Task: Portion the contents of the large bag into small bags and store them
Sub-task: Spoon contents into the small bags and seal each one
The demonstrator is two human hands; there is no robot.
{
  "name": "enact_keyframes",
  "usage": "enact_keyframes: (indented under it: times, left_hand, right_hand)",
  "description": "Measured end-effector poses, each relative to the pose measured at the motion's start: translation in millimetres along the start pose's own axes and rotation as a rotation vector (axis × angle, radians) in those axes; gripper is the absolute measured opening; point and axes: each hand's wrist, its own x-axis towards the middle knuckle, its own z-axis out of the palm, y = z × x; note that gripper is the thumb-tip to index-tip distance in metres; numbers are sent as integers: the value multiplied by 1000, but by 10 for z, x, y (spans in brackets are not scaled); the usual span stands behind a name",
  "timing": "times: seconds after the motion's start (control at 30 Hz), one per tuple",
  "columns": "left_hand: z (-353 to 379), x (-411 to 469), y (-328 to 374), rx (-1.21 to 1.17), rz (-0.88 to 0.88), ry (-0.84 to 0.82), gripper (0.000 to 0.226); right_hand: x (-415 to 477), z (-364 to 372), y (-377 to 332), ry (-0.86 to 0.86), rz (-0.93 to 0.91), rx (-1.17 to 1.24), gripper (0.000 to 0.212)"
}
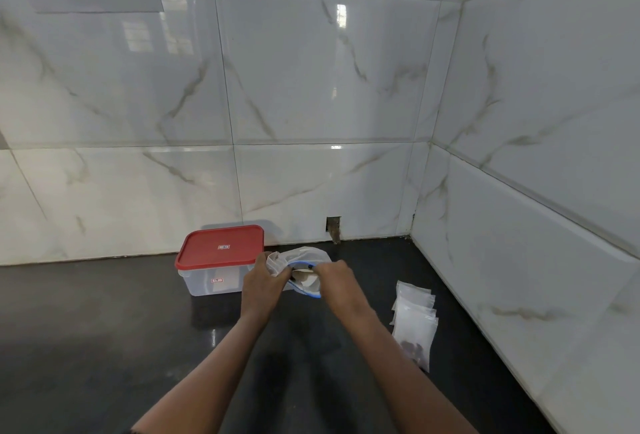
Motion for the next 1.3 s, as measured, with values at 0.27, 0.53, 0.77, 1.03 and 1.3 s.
enact_keyframes:
  times: [0.27,0.53,0.77,1.03,1.3]
  left_hand:
    - [-102,7,-77,68,23,-108,46]
    - [-55,186,47,98,-32,-117,56]
    - [84,81,-68,49,-66,-112,47]
    - [84,125,-33,34,-44,-57,43]
    - [69,195,72,15,-32,-49,40]
  right_hand:
    - [294,403,-146,-50,64,345,35]
    - [229,463,-107,253,290,810,30]
    - [36,695,-32,102,168,539,31]
    - [120,675,-29,15,292,486,32]
    - [266,499,-196,95,392,444,26]
